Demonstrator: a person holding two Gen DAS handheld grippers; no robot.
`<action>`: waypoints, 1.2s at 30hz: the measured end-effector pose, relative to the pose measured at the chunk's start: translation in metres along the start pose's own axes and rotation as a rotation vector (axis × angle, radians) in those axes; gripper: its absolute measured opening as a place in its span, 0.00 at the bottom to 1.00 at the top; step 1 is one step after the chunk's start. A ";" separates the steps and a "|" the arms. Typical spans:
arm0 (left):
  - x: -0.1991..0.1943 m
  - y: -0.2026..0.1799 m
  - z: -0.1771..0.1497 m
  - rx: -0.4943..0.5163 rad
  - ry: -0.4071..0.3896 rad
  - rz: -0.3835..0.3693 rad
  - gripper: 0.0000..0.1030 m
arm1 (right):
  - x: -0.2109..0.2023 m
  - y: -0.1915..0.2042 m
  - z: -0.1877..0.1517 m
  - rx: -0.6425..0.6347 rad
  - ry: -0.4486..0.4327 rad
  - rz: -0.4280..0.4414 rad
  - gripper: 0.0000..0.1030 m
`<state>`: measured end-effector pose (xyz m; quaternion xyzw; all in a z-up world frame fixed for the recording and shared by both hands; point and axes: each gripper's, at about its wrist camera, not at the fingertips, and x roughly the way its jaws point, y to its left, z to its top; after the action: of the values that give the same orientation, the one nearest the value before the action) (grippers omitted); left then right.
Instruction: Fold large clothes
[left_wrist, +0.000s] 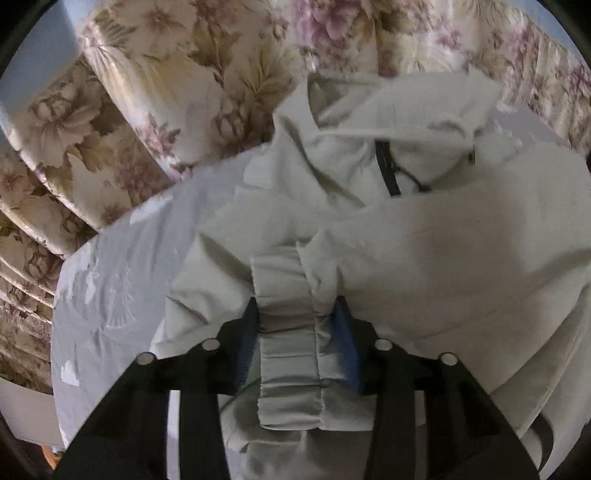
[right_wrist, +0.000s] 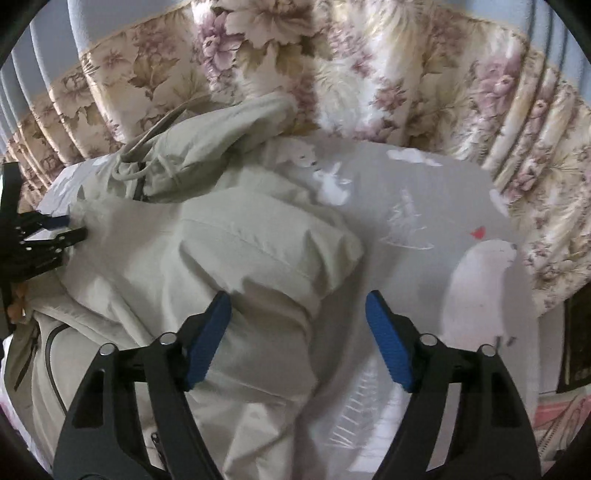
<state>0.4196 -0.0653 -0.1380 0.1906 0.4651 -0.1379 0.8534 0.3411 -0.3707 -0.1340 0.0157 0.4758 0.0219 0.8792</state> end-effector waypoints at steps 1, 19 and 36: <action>-0.008 0.000 0.002 0.005 -0.041 0.005 0.32 | 0.000 0.002 -0.001 0.002 -0.001 0.011 0.59; -0.016 0.062 -0.074 -0.078 0.039 0.000 0.64 | 0.019 0.044 -0.019 -0.160 0.023 -0.047 0.64; -0.074 0.082 -0.048 0.023 -0.089 0.161 0.94 | -0.039 0.024 0.019 -0.111 -0.103 -0.010 0.73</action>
<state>0.3783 0.0335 -0.0828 0.2309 0.4082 -0.0829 0.8793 0.3348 -0.3495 -0.0899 -0.0342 0.4280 0.0429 0.9021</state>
